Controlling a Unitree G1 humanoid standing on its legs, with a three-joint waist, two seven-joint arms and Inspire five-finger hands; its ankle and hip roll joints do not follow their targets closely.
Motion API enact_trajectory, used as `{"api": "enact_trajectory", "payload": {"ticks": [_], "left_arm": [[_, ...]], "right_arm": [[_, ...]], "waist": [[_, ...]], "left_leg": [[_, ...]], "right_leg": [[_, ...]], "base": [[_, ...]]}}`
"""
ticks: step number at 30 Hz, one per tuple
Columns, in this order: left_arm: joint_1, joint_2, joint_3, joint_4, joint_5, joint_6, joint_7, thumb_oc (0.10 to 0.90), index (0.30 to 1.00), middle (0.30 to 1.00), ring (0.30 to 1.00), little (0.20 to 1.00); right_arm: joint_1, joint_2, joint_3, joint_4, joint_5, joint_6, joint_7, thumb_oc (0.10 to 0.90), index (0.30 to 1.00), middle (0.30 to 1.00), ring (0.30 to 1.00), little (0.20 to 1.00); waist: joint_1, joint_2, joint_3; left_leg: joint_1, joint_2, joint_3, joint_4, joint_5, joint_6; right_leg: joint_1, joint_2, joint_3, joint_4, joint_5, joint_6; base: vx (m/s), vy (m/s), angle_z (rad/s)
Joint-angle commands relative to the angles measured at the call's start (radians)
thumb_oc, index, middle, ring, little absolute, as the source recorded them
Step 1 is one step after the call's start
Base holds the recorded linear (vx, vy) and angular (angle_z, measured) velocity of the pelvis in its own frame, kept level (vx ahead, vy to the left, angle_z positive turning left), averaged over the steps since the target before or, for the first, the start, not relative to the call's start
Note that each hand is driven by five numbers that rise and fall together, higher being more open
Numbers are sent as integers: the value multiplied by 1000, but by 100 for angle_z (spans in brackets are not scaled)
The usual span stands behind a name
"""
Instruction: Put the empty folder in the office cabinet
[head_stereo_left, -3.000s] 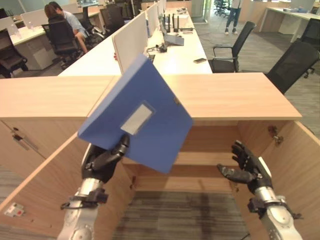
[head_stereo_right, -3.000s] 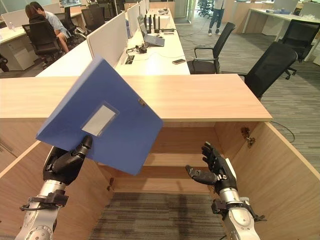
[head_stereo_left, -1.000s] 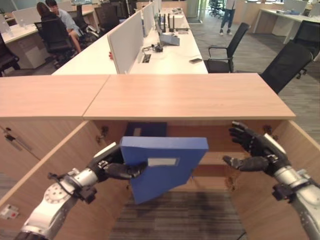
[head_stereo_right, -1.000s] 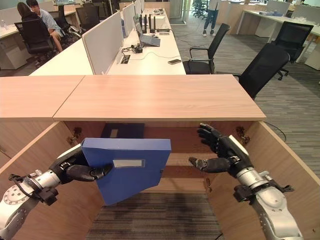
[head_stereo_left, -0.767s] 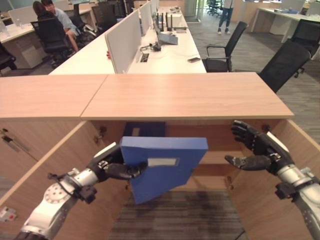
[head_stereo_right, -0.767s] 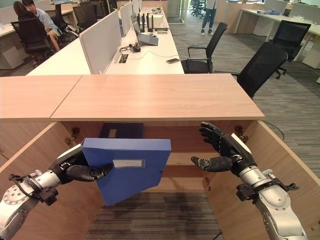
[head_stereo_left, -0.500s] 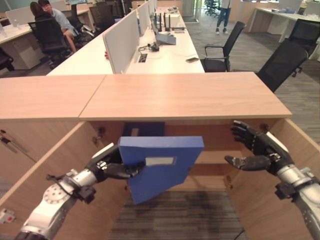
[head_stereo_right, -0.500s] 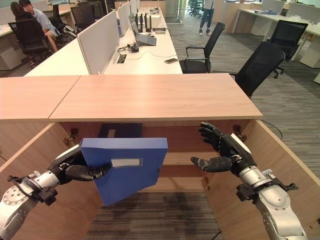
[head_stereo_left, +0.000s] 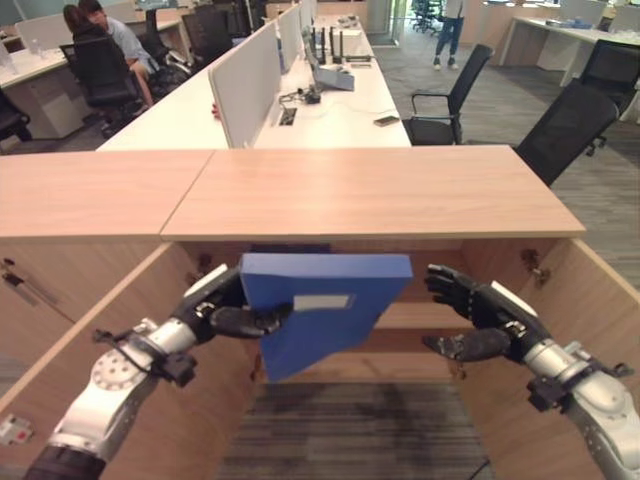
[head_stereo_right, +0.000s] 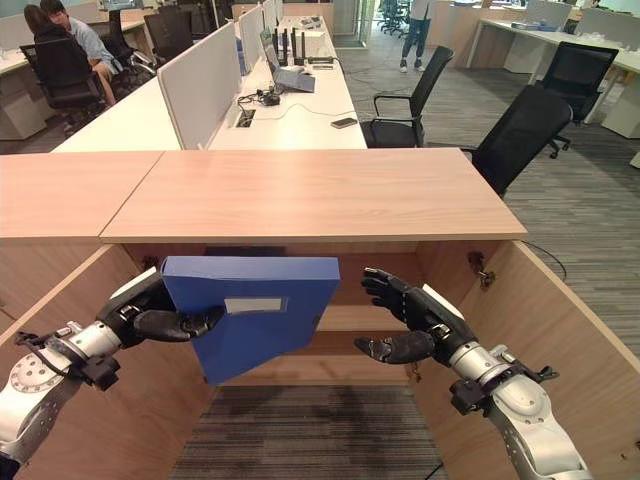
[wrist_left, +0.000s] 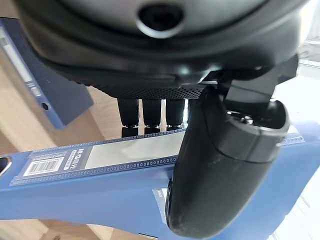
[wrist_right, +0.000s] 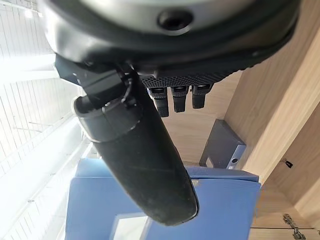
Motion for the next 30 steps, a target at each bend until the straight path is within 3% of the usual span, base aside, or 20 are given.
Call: {"api": "enact_trajectory", "payload": {"ticks": [1,18,25,29,30], "left_arm": [[-230,9,28,-52,-78,-163,23,400,300,300,300,300],[-318,36,-134,-229,-218,-128,-92,400,300,300,300,300],[-374,10,-237,-237,-265,-104,-109,400,300,300,300,300],[-417,-46,-291,-225,-282,-100,-102,400,300,300,300,300],[-419,-46,-291,-224,-282,-100,-102,400,300,300,300,300]], "right_arm": [[-152,-8,21,-50,71,-84,4,800,900,900,900,900],[-240,41,78,-11,60,-125,-50,800,900,900,900,900],[-304,86,127,-2,75,-144,-78,800,900,900,900,900],[-344,142,193,-9,134,-142,-58,800,900,900,900,900],[-345,142,193,-8,134,-142,-58,773,860,860,860,860]], "waist": [[-11,-35,-79],[-12,-34,-84],[-12,-33,-85],[-12,-36,-84],[-12,-36,-84]], "left_leg": [[-14,46,-40,-2,-74,-49],[-15,42,-44,-2,-76,-46],[-15,39,-46,-2,-75,-43],[-16,40,-48,-2,-74,-43],[-16,40,-48,-2,-74,-43]], "right_leg": [[57,-70,-60,7,-99,72],[61,-73,-65,7,-96,73],[60,-73,-65,7,-94,73],[60,-72,-63,7,-94,71],[60,-72,-64,7,-94,71]], "base": [[0,0,0],[0,0,0],[0,0,0],[0,0,0],[0,0,0]]}}
